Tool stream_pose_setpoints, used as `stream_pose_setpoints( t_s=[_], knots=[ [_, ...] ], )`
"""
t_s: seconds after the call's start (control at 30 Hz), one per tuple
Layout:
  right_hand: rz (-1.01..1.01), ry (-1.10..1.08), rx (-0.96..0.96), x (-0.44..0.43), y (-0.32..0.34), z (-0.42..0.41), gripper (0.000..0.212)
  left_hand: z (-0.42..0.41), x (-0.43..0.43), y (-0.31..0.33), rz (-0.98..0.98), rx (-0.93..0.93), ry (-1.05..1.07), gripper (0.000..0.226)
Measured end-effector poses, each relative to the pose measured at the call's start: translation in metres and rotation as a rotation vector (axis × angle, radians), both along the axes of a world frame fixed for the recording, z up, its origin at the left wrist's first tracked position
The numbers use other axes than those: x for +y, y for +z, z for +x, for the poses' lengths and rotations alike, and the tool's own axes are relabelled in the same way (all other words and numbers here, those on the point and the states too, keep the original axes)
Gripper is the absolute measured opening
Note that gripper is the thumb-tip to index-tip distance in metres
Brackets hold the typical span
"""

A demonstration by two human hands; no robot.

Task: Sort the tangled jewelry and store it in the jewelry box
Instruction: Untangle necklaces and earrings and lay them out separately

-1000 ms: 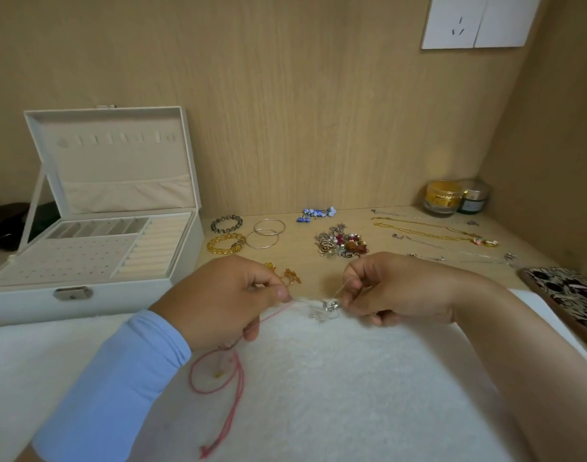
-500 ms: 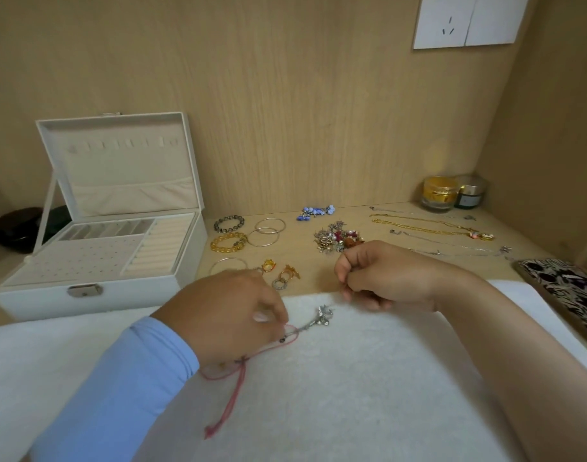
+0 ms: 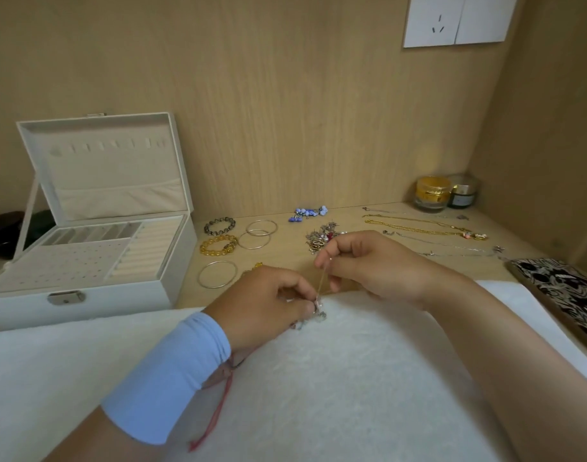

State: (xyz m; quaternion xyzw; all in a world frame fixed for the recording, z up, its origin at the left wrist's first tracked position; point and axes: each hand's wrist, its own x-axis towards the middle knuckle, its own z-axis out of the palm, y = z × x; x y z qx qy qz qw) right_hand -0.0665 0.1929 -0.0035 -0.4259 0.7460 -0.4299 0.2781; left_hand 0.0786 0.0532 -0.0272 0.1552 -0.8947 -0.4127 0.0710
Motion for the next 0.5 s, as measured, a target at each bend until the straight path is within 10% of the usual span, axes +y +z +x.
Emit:
stream_pose_setpoints(
  t_s=[0.5],
  knots=[
    [-0.267,-0.154,-0.105,-0.003,0.008,0.003,0.045,0.007,-0.006,0.013,0.577,0.136,0.030,0.023]
  ],
)
